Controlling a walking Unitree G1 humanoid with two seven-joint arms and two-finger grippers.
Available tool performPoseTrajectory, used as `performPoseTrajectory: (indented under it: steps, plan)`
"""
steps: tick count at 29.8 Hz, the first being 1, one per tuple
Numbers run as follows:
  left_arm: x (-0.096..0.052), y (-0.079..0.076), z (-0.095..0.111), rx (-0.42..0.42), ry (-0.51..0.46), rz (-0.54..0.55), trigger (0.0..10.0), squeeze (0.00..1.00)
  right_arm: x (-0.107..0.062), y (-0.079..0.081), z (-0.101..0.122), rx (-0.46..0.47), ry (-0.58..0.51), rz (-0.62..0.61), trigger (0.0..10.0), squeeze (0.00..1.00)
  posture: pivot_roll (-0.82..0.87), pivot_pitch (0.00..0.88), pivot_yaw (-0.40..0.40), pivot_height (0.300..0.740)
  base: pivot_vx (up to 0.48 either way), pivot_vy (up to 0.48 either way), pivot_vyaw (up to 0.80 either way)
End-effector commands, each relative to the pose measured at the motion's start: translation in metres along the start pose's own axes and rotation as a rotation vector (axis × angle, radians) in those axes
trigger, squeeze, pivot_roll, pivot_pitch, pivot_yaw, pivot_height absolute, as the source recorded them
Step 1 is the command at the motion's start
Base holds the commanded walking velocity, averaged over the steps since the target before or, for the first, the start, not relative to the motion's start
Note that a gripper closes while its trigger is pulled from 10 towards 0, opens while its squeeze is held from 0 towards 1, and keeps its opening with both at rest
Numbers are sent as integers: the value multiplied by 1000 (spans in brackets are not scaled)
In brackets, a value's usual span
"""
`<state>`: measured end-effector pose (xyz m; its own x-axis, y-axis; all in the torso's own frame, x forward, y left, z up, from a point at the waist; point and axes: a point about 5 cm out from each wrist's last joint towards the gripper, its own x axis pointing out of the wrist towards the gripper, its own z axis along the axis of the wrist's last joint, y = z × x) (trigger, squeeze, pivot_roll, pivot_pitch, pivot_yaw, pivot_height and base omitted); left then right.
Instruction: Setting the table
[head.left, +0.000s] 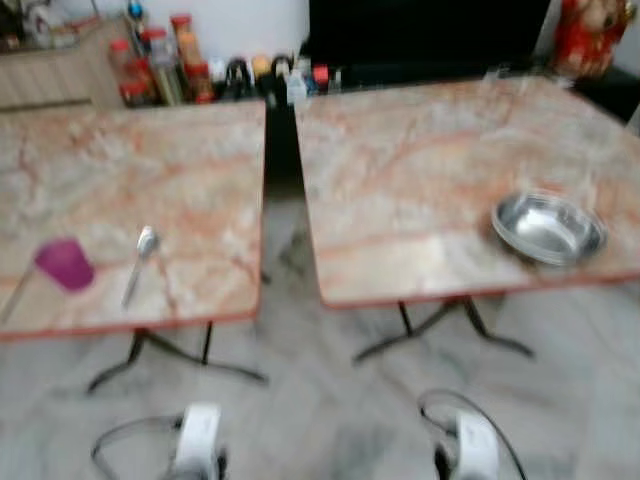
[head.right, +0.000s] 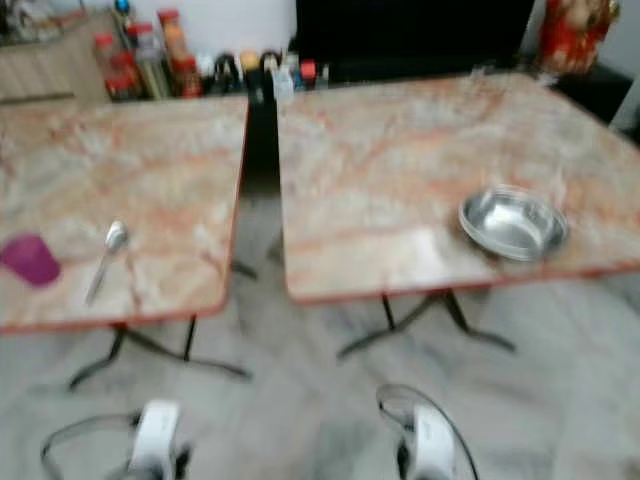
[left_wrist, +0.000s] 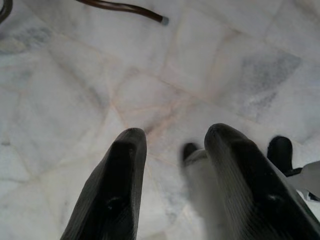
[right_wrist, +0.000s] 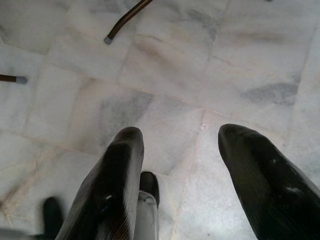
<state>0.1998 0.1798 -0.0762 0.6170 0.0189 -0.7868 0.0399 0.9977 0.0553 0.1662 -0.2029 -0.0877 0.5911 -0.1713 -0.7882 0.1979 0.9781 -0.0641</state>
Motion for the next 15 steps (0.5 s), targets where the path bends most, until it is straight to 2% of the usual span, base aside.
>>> performPoseTrajectory:
  steps: [1,15]
  plan:
    - [-1,11,-4,6,17,30,10000,0,1,11,6,-2,-17,33,10000,0,-15,0,1,736,0,480,0]
    - [-2,15,-4,15,23,36,10000,0,1,15,5,-11,-13,47,10000,0,-18,0,3,736,0,480,0]
